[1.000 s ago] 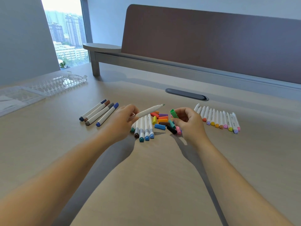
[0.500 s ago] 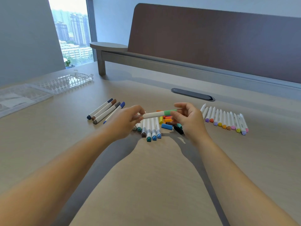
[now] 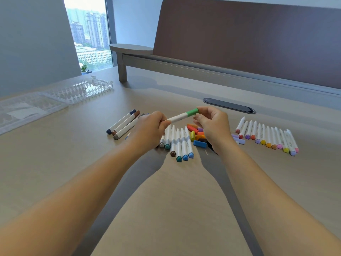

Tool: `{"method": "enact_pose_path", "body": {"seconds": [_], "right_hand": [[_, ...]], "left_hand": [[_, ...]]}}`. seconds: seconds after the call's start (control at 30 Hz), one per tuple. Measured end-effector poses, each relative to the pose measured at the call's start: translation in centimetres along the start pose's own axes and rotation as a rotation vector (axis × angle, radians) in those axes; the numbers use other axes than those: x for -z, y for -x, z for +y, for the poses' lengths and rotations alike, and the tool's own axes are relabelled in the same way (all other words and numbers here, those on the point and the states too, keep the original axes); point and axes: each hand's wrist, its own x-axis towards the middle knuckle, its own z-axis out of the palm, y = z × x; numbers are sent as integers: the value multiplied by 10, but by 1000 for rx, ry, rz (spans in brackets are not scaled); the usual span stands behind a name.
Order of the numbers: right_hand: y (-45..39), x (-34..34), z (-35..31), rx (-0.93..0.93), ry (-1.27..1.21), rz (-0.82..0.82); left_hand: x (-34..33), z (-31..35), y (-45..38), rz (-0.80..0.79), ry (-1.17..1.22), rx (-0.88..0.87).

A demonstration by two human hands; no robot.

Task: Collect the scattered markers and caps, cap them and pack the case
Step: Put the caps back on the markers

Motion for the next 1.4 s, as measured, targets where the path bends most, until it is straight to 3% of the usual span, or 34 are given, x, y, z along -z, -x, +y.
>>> {"method": "enact_pose_path", "body": {"seconds": [0.27,0.6,0.77,0.97,1.23,1.4], "right_hand": [[-6,-2,20,74,301,-32],[-11,2,35,60,474,-43],[-4,15,34,12,477,-9],[6,32,34,28,570,-38],[11,53,35,39,610,-90],[18,51,35,117,923,-209]], "left_hand": [[1,-30,-6,76,-263,223],[-3,-40,-15,10,-411,282],[-7,-30,-16,12,-373,191],[-20,-16,-20,-210,-394,230],[-15,-8,-13,-208,-530,190],[-11,-7,-8,-137,-400,227]]}}
